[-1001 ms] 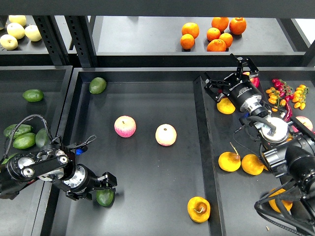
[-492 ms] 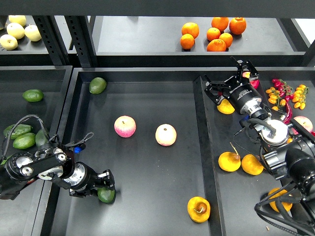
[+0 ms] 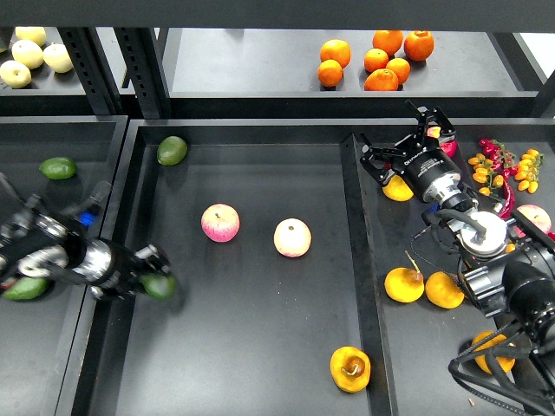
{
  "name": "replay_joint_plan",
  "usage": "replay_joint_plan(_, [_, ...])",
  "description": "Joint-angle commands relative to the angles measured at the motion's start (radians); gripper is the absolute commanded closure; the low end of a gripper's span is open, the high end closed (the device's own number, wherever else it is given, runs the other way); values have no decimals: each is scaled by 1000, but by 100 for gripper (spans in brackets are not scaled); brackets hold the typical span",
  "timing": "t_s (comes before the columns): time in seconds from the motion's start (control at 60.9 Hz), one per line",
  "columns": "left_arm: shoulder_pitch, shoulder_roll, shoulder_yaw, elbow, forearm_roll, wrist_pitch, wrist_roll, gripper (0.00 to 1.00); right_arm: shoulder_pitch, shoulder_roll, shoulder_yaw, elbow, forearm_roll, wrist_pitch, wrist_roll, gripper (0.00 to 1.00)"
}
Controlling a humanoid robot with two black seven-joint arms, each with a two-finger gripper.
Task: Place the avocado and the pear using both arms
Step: 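Lift the avocado and carry it into the bin of avocados, then open the left gripper to release the avocado in the bin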
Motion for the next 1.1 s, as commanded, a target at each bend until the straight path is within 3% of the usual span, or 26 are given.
replay_joint_plan(0.0, [-18, 82, 3, 2, -40, 0, 0, 67, 0, 0, -7, 0, 0, 0, 0, 1])
replay_joint_plan(0.41, [2, 266, 5, 14, -86, 0, 0, 65, 0, 0, -13, 0, 0, 0, -2, 1])
replay_joint_plan(1.083, [23, 282, 20, 129, -84, 0, 0, 64, -1, 0, -15, 0, -1, 0, -2, 1])
